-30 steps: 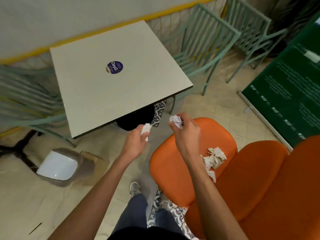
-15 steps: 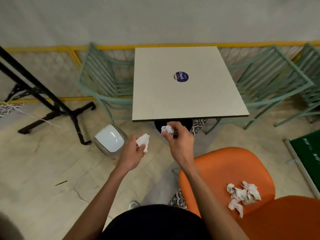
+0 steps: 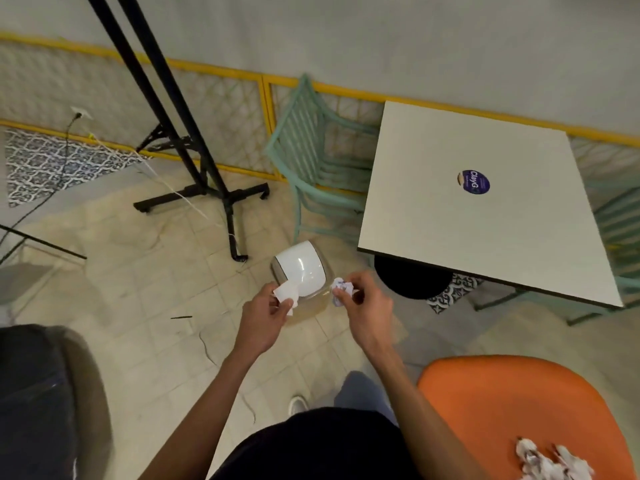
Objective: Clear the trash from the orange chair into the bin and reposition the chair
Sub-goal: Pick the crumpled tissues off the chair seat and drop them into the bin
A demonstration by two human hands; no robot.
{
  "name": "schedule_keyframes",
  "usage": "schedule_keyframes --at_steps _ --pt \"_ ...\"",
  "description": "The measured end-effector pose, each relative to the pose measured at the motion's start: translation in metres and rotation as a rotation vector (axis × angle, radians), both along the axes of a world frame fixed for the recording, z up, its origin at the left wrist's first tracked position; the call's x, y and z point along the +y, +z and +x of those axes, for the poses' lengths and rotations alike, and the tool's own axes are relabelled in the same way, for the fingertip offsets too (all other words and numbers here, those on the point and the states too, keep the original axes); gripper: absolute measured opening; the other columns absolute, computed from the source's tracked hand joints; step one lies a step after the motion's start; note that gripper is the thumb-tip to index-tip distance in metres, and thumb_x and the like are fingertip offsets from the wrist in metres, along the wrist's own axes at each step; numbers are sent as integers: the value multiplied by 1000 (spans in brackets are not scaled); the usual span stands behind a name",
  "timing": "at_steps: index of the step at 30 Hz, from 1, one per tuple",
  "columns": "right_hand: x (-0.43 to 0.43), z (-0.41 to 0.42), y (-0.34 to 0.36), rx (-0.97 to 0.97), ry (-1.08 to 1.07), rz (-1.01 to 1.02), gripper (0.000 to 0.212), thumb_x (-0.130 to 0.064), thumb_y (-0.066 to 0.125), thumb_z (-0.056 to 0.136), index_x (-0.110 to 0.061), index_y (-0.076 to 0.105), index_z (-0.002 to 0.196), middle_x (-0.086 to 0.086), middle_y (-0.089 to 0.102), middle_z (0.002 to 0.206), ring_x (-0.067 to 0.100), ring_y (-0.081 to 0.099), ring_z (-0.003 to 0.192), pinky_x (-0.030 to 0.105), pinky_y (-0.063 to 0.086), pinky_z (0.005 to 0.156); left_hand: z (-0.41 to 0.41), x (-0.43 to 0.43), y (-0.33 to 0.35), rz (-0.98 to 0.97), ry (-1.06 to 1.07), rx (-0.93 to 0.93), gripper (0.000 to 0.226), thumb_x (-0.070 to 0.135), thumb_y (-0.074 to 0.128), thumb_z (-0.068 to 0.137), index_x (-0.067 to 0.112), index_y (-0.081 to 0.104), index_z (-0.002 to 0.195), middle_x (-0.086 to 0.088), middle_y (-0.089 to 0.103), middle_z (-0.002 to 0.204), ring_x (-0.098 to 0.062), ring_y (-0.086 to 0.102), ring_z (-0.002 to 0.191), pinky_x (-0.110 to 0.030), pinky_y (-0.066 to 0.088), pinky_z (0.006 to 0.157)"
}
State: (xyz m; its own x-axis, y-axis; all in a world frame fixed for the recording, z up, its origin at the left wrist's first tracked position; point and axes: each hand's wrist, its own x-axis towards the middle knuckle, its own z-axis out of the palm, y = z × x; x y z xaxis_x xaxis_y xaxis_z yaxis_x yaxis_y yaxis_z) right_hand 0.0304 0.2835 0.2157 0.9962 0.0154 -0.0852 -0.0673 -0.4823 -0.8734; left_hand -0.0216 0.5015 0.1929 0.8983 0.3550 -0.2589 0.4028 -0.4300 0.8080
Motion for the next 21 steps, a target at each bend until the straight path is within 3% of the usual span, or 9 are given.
schedule_keyframes --at_steps 4,6,12,16,18,21 --pt "16 29 -17 35 49 -62 17 -33 78 97 -24 65 103 -14 69 88 1 64 77 8 43 60 11 12 -21 5 43 48 25 29 70 99 18 64 120 -1 77 93 -14 75 74 -41 63 76" --pt "23 48 -31 56 76 -108 18 -34 76 98 -22 64 102 -10 69 88 2 64 74 8 42 59 21 12 -30 21 67 78 26 29 67 100 16 64 122 -3 76 96 -13 74 74 -35 61 74" --pt "34 112 -88 119 205 -237 11 -27 67 100 -18 68 107 1 72 95 15 66 78 27 47 66 66 5 -62 97 110 146 31 29 63 103 7 65 125 -10 76 99 -20 67 79 -25 43 72" --pt "39 151 -126 182 322 -275 20 -36 64 102 -18 69 110 0 74 96 15 70 81 9 41 63 95 -7 -80 95 188 192 34 29 62 104 7 67 130 -11 76 112 -24 71 93 -29 53 87" --pt "42 166 -147 225 347 -270 29 -44 64 102 -18 70 113 -3 73 98 10 69 82 3 39 66 108 -11 -92 93 251 209 28 29 63 104 8 70 121 -8 74 101 -18 68 84 -29 53 87" --pt "50 180 -174 286 404 -256 30 -44 68 100 -15 70 112 -5 70 96 3 65 81 4 43 72 120 -12 -107 72 316 223 17 29 64 103 15 72 98 1 68 80 -11 63 69 -31 53 78"
